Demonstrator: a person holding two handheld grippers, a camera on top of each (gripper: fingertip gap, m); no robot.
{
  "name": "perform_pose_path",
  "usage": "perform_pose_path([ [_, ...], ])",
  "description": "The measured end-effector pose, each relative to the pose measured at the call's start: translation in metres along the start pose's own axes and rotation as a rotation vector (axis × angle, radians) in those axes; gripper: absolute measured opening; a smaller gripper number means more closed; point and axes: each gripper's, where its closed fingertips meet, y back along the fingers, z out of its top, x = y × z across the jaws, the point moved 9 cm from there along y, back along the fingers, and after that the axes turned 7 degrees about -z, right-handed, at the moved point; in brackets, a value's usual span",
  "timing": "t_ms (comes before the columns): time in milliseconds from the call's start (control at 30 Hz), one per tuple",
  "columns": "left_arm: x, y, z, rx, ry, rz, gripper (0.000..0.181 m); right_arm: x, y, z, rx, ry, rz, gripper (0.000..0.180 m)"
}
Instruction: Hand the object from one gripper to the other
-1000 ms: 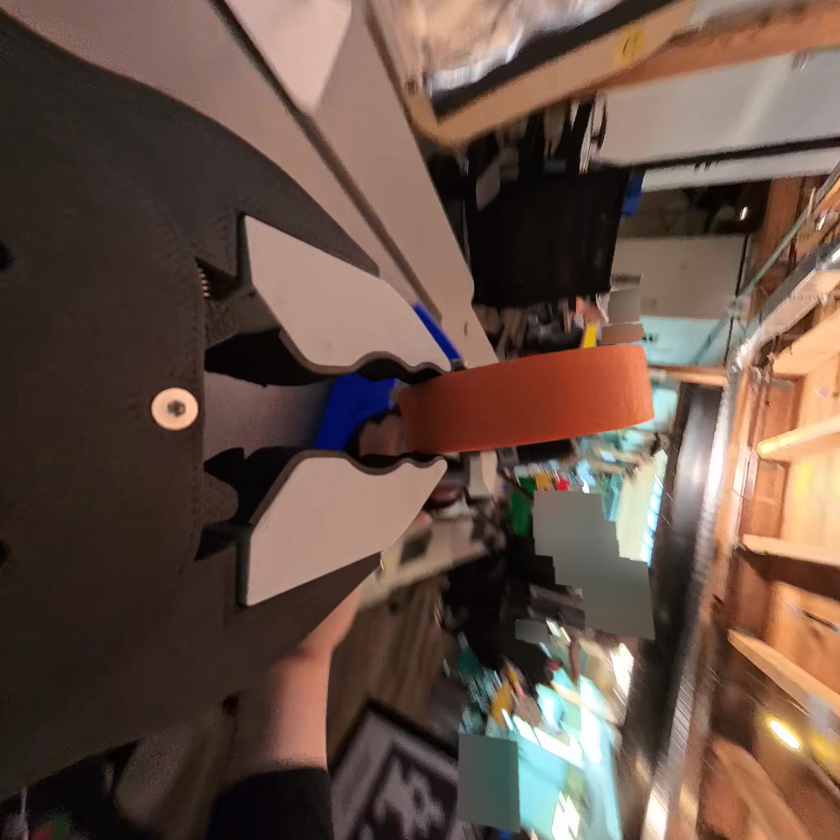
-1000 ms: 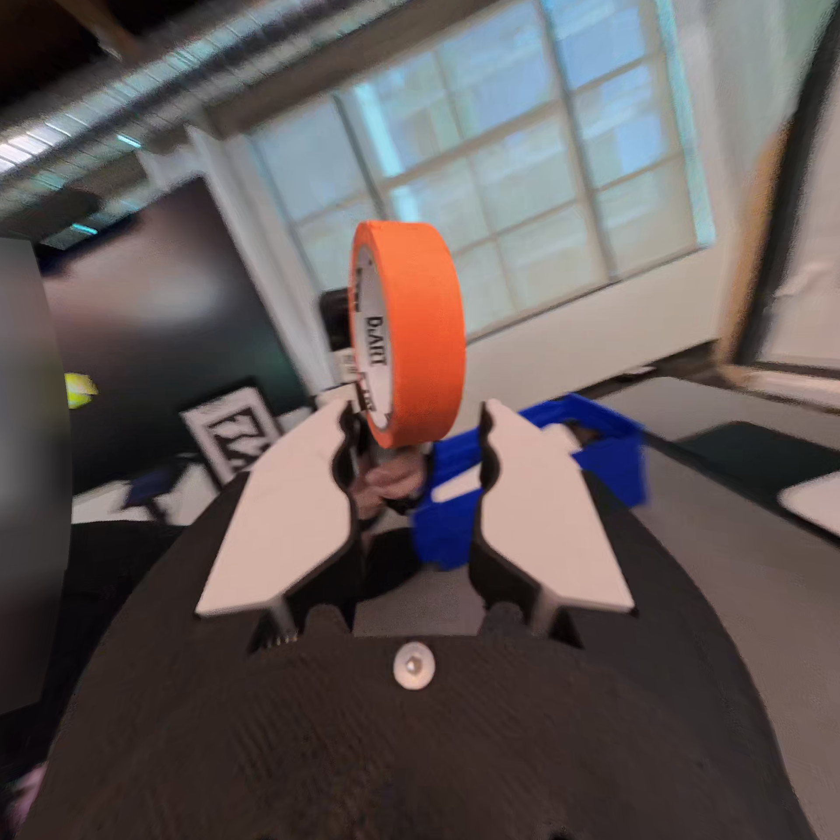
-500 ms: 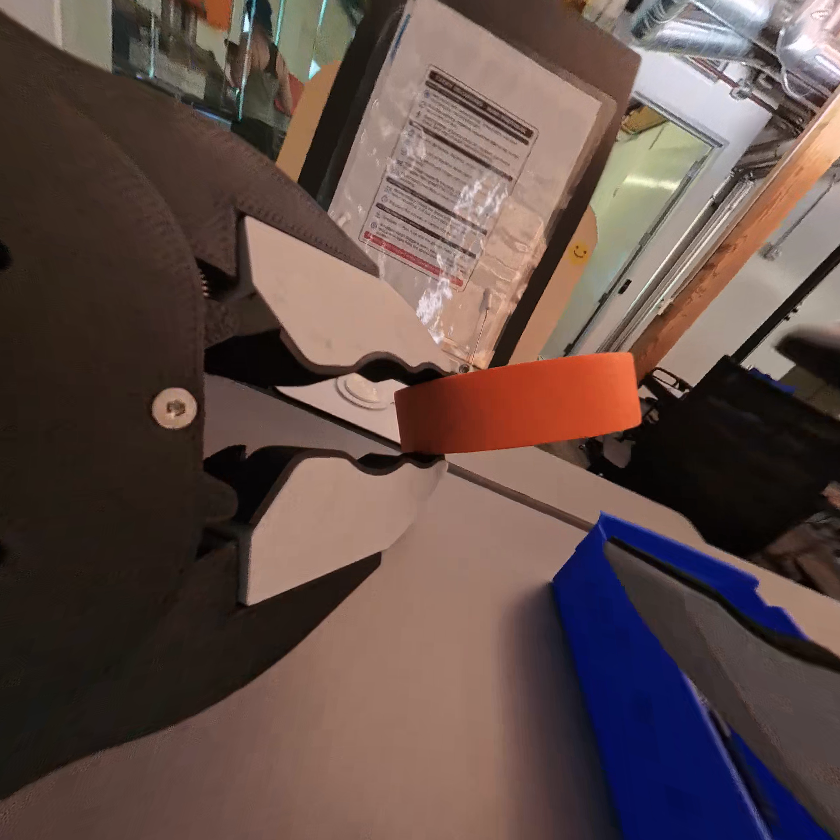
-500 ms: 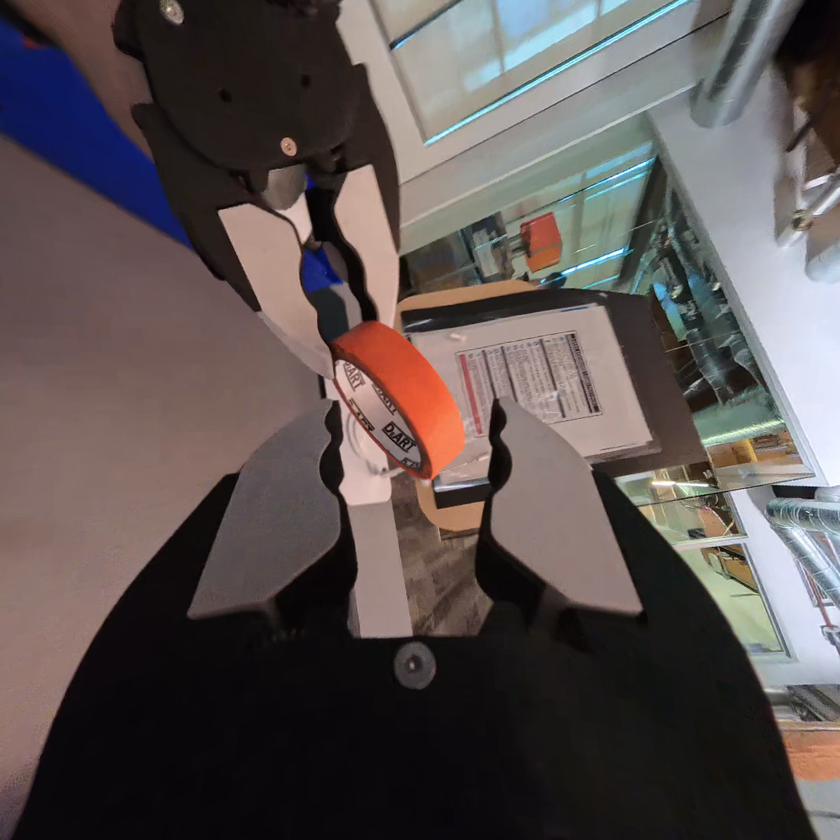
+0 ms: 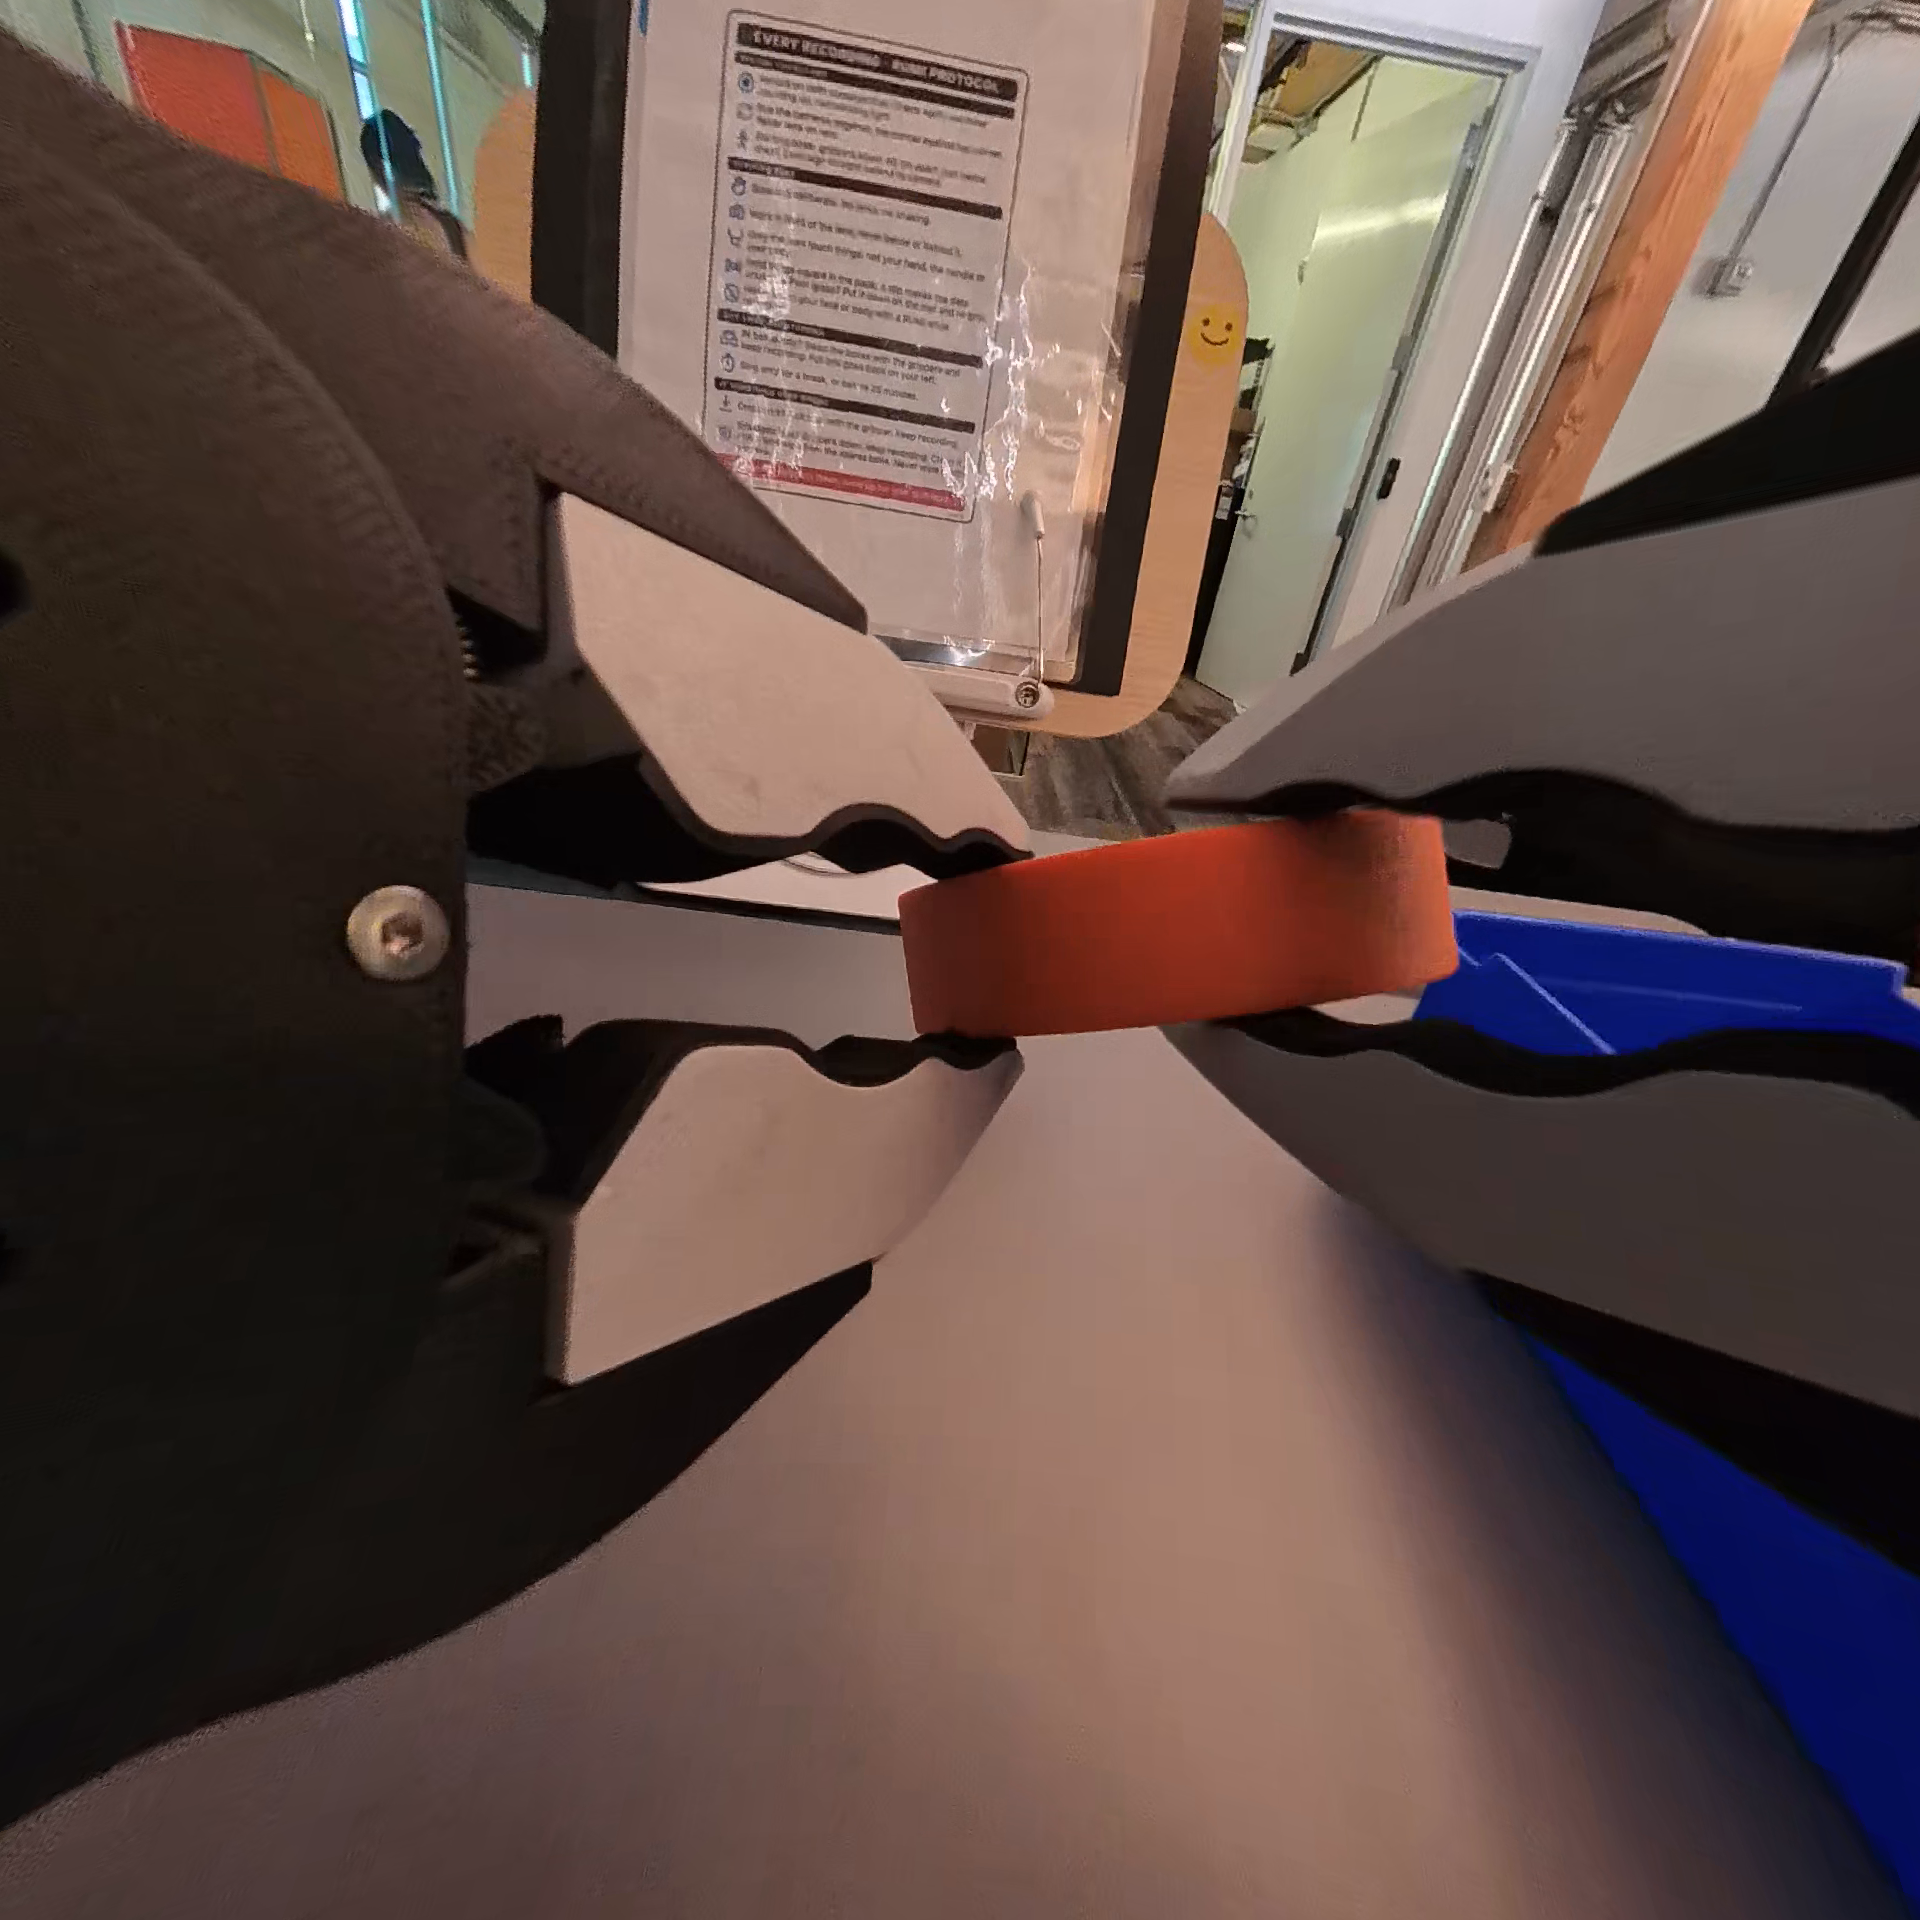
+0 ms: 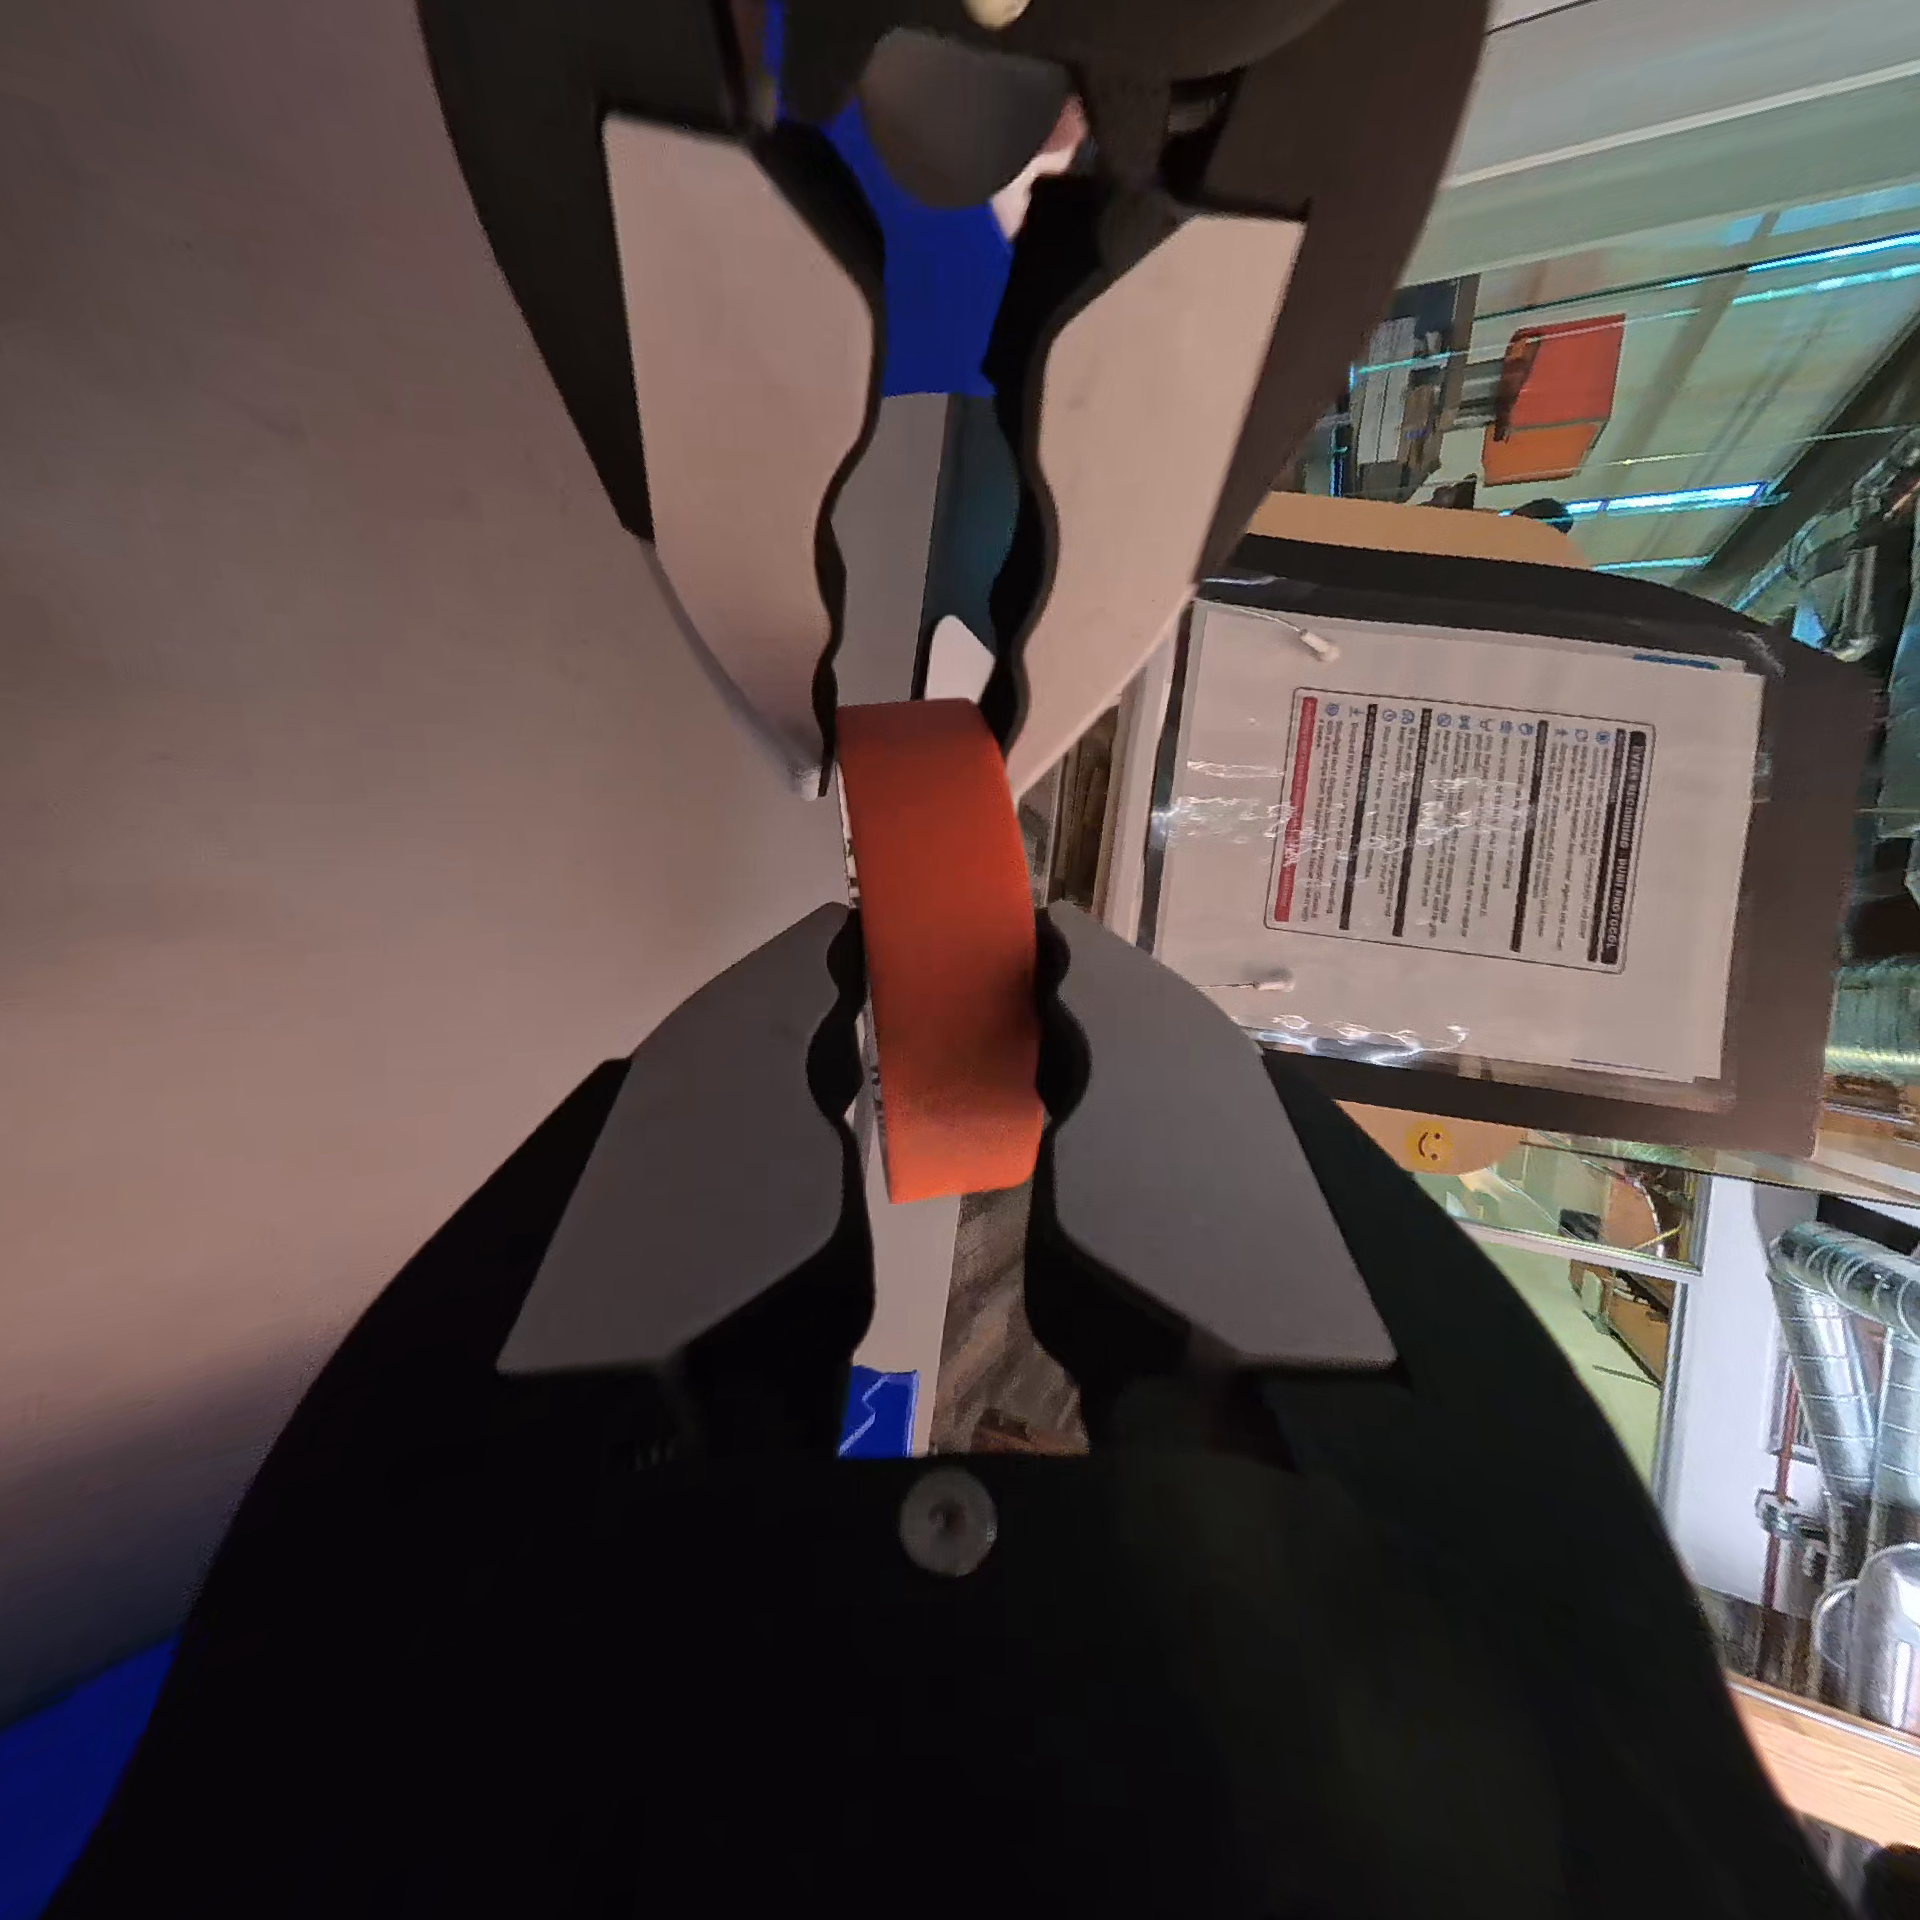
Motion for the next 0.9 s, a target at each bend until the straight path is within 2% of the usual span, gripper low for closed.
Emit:
perform_pose_path([
  [167, -0.002, 0.005, 0.002, 0.016, -0.007, -0.048, 0.028, 0.001, 0.0, 0.003, 0.025, -0.04, 0.073, 0.029],
  [300, 0.01, 0.019, 0.002, -0.086, 0.067, 0.056, 0.029, -0.014, 0.008, -0.001, -0.008, -0.173, 0.035, 0.028],
  [500, 0.047, 0.046, -0.007, -0.296, 0.413, 0.146, 0.051, -0.046, 0.028, -0.014, 0.012, -0.366, -0.176, 0.028],
  [600, 0.056, 0.049, -0.015, -0.353, 0.541, 0.183, 0.056, -0.063, 0.035, -0.02, -0.024, -0.545, -0.309, 0.028],
  [700, 0.058, 0.045, -0.02, -0.335, 0.597, 0.256, 0.056, -0.076, 0.041, -0.023, -0.118, -0.807, -0.42, 0.028],
  [800, 0.058, 0.043, -0.019, -0.328, 0.651, 0.291, 0.055, -0.077, 0.039, -0.019, -0.245, -1.042, -0.384, 0.028],
  [900, 0.058, 0.044, -0.016, -0.341, 0.703, 0.288, 0.055, -0.073, 0.031, -0.011, -0.289, -1.119, -0.356, 0.028],
])
